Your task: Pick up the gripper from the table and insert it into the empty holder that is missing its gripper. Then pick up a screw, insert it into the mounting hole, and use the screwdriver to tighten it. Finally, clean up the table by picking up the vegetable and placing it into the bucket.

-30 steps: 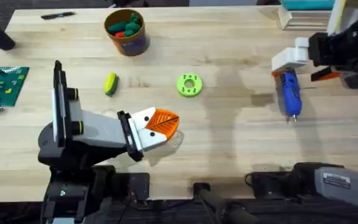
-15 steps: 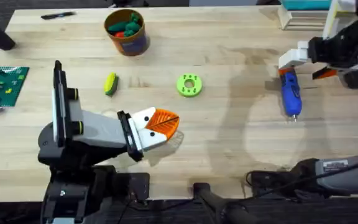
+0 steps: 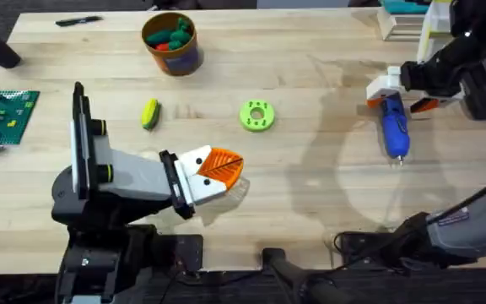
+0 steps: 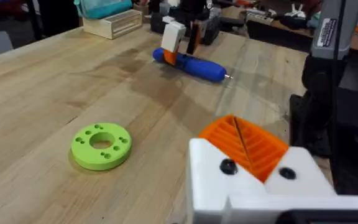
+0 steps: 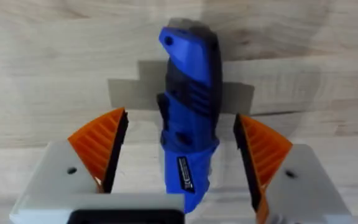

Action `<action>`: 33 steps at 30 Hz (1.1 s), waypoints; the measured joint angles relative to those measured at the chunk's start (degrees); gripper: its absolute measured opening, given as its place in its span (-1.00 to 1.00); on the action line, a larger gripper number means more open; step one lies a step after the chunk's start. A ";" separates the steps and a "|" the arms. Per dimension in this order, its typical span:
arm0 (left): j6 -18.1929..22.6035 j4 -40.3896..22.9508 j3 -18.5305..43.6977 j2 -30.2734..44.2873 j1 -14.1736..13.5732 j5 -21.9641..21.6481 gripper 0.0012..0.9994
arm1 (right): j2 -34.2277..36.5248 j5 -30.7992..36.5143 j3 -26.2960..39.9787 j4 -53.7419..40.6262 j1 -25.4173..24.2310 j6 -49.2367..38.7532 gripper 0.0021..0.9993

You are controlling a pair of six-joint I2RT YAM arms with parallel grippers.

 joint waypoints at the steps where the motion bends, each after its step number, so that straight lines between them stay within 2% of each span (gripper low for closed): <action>1: 0.00 0.00 -0.02 -0.02 0.00 0.00 -0.97 | 0.24 0.00 0.00 0.29 0.00 0.00 0.99; 12: 0.00 -0.02 0.00 -0.02 0.00 0.00 -0.97 | 4.13 0.85 -1.84 2.92 0.04 0.00 0.99; 19: 0.00 -0.02 0.00 0.00 0.00 0.00 -0.97 | 2.07 1.46 -4.98 6.83 0.07 1.20 0.99; 21: 0.00 -0.02 -0.01 -0.01 0.00 0.00 -0.97 | 1.78 1.45 -5.37 7.14 0.07 1.32 0.91; 23: 0.00 -0.02 0.00 -0.02 0.00 0.00 -0.97 | 1.71 1.60 -5.40 7.29 0.06 1.40 0.64; 28: 0.00 -0.01 0.00 0.00 0.00 0.00 -0.97 | 1.71 2.01 -5.77 7.62 -0.11 1.33 -0.75; 29: 0.00 -0.02 0.00 -0.01 0.00 0.00 -0.97 | 1.80 2.49 -5.97 7.81 -0.11 1.42 -0.97; 33: 0.00 0.00 0.00 -0.02 0.00 0.00 -0.97 | 1.71 2.54 -5.97 7.79 -0.11 1.42 -0.96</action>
